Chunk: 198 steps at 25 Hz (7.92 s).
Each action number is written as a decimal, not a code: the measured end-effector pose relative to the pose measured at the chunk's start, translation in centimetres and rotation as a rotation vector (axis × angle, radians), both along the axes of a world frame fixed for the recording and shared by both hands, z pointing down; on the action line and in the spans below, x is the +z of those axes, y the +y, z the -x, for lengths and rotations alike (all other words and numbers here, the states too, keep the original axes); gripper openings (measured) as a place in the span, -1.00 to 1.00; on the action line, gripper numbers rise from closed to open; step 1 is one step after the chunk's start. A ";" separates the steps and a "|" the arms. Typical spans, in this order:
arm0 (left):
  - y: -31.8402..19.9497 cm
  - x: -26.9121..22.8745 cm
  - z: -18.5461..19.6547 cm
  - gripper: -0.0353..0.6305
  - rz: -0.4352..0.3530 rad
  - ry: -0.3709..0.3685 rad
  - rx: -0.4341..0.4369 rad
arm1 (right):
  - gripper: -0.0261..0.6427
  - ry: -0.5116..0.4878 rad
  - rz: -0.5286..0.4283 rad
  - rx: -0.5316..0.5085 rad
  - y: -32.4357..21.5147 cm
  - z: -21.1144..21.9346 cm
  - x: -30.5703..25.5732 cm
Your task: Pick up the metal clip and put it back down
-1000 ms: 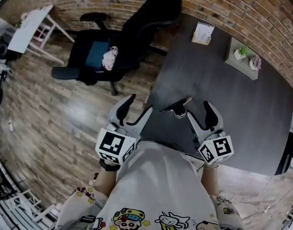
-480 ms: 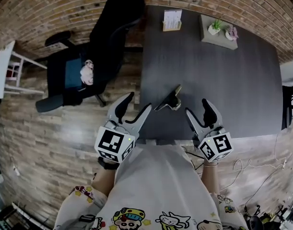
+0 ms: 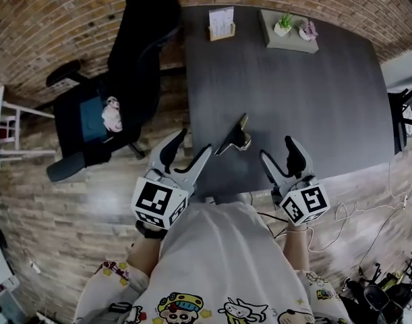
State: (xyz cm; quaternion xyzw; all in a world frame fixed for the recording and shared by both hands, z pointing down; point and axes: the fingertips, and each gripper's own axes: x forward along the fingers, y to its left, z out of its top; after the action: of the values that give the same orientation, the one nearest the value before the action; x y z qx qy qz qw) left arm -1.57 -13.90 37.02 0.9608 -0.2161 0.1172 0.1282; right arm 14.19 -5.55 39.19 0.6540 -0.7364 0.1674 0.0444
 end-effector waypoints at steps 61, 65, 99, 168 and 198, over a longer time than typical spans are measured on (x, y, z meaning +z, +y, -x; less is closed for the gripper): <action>2.6 8.8 -2.3 -0.15 0.145 -0.083 -0.091 | 0.13 0.279 0.439 -0.445 -4.2 4.1 19.9; 2.4 8.7 -2.1 -0.16 0.147 -0.081 -0.103 | 0.14 0.280 0.434 -0.450 -4.1 4.1 19.9; 0.5 4.4 -1.5 -0.23 0.045 -0.030 -0.150 | -0.07 0.297 0.294 -0.380 -7.2 1.7 12.3; -1.1 -4.8 -0.4 -0.89 -0.088 0.110 -0.097 | -0.07 0.036 -0.104 -0.041 -2.5 -3.0 -5.6; 0.2 0.3 1.8 -0.89 0.060 0.004 -0.253 | -0.07 -0.022 0.247 -0.328 -6.2 2.0 7.5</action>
State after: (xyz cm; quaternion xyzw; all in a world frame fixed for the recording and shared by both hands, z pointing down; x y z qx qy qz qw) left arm -3.41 -13.66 37.31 0.9218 -0.3318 0.1047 0.1709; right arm 12.23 -11.70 46.68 0.5130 -0.8074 0.2540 0.1431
